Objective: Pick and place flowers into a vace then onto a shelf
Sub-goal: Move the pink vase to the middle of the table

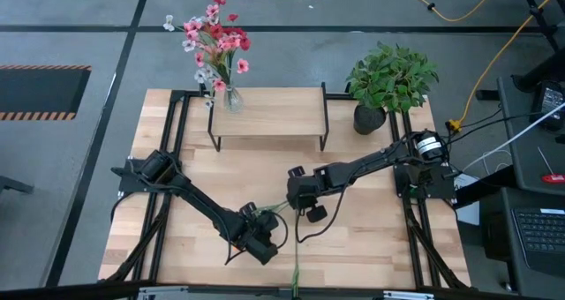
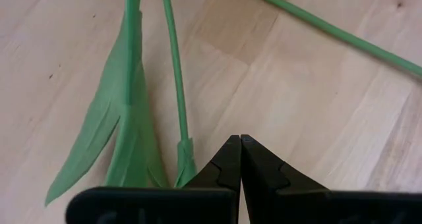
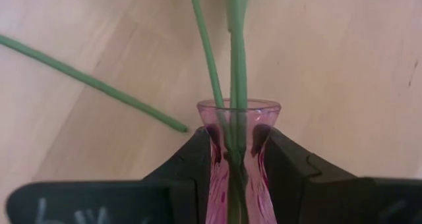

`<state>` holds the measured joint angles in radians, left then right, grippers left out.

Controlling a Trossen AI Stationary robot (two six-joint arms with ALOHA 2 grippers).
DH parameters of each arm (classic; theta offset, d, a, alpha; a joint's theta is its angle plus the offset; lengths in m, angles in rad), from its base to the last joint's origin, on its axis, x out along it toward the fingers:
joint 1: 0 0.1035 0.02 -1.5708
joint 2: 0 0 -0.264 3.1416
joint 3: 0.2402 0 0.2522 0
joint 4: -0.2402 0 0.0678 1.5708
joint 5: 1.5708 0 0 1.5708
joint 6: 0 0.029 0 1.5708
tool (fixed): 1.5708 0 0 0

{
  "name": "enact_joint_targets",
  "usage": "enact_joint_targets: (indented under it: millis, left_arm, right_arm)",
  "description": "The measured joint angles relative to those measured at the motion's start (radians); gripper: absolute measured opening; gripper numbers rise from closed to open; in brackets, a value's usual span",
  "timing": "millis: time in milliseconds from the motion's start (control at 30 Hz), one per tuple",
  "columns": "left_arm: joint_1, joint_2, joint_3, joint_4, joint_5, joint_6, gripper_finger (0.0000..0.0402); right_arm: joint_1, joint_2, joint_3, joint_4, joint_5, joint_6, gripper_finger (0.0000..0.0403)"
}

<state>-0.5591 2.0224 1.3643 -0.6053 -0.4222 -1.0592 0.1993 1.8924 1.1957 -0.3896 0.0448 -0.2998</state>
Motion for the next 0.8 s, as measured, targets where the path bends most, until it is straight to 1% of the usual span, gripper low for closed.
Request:
enact_joint_targets:
  millis: [133,233,367,433,533,800]
  left_arm:
    - [0.000,0.000,0.000,0.000,0.005,-0.001,0.0002]
    - [0.000,0.000,0.000,-0.001,0.004,-0.002,0.0001]
    - [0.003,0.000,0.000,-0.009,0.001,-0.007,0.0002]
    - [0.010,0.000,0.000,-0.026,0.007,-0.034,0.0002]
    - [0.026,0.000,0.000,-0.059,0.029,-0.067,0.0002]
    - [0.049,0.020,0.000,-0.059,0.098,-0.072,0.0002]
  right_arm:
    - [0.000,0.017,0.003,0.018,-0.028,-0.003,0.0104]
    - [0.000,0.036,0.005,0.029,-0.032,-0.042,0.0104]
    - [0.000,0.038,0.005,0.036,-0.036,-0.045,0.0104]
    - [0.000,0.039,0.005,0.036,-0.039,-0.045,0.0104]
    - [0.000,0.040,0.006,0.037,-0.040,-0.044,0.0104]
    - [0.000,0.041,0.005,0.041,-0.039,-0.024,0.0104]
